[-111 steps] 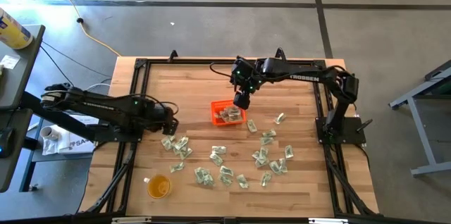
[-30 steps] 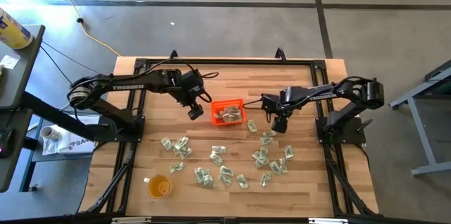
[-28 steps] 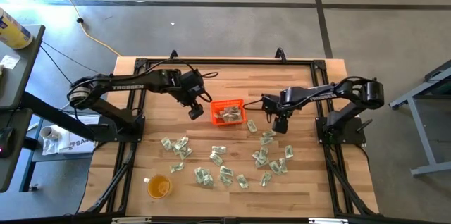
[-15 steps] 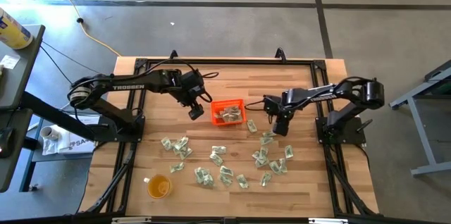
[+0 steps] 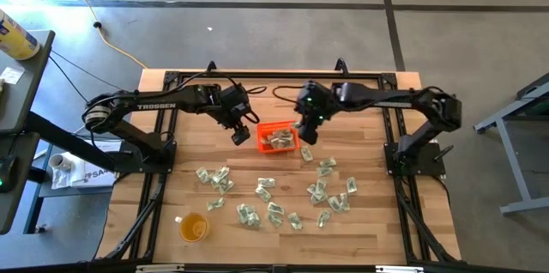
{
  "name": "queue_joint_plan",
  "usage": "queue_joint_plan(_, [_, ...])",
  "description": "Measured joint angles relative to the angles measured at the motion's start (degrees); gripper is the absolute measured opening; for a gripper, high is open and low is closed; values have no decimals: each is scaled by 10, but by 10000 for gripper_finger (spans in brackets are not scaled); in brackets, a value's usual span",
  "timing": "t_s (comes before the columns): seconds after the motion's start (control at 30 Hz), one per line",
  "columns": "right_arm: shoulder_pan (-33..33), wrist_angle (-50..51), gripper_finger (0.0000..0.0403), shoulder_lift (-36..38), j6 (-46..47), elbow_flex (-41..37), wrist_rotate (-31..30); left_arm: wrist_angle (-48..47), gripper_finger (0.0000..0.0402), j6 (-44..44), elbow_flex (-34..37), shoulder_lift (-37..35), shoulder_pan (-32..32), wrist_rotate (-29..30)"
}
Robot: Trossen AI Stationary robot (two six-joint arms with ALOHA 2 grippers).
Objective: Pick and place Stevia / Truvia into bins
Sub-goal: Put the stevia packet into the basket
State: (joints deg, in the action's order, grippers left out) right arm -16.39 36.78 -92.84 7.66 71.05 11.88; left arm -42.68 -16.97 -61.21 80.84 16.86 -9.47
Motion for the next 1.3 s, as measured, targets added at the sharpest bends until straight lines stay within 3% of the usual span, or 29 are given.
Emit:
queue_joint_plan(0.13, [-6,-7,48,-78,20,26,80,10,344,0,0,0,0,0])
queue_joint_plan(0.37, [-3,8,112,-140,15,94,74,30,344,0,0,0,0,2])
queue_joint_plan(0.53, [-10,78,159,-115,-23,112,13,29,344,0,0,0,0,2])
queue_joint_plan(0.73, [-10,101,201,-57,-41,77,-45,46,344,0,0,0,0,2])
queue_joint_plan(1.13, [-8,111,222,-9,23,-32,-71,53,344,-48,0,0,-2,3])
queue_joint_plan(1.3, [-6,116,216,-9,26,-45,-70,-27,344,-50,0,-13,-61,97])
